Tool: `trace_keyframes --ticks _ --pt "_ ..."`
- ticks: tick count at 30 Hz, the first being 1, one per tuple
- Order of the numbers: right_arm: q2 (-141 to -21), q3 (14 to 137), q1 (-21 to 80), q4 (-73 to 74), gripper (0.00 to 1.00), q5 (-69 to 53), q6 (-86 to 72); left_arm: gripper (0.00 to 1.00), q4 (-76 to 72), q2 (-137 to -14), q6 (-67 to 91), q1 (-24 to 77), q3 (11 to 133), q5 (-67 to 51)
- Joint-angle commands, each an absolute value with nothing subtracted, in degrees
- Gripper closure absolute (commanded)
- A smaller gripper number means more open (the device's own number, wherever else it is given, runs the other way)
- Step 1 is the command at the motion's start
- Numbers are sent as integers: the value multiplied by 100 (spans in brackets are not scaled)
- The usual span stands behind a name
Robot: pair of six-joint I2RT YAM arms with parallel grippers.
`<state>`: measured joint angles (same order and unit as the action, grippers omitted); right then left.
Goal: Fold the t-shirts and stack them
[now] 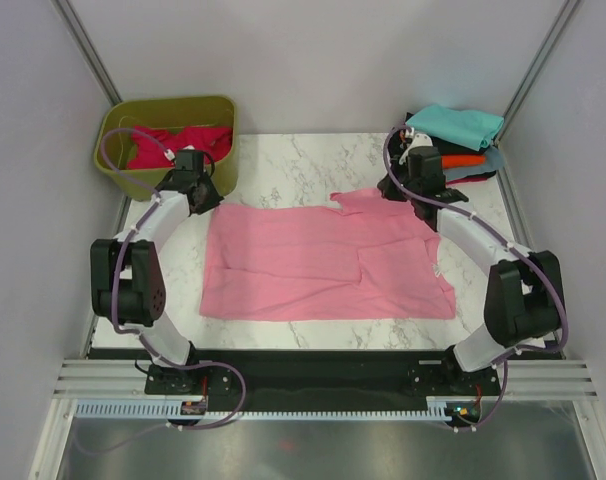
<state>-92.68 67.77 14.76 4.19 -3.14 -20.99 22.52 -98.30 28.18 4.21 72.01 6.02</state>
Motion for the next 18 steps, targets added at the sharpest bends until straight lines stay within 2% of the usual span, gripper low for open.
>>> trace_keyframes --ticks 1,18 --pt "-8633 6312 1459 360 100 -185 -2030 98 2092 -9396 2566 413 6926 870" --pt "-5767 4263 1459 887 100 440 -2259 98 1653 -8130 2883 404 5415 1363"
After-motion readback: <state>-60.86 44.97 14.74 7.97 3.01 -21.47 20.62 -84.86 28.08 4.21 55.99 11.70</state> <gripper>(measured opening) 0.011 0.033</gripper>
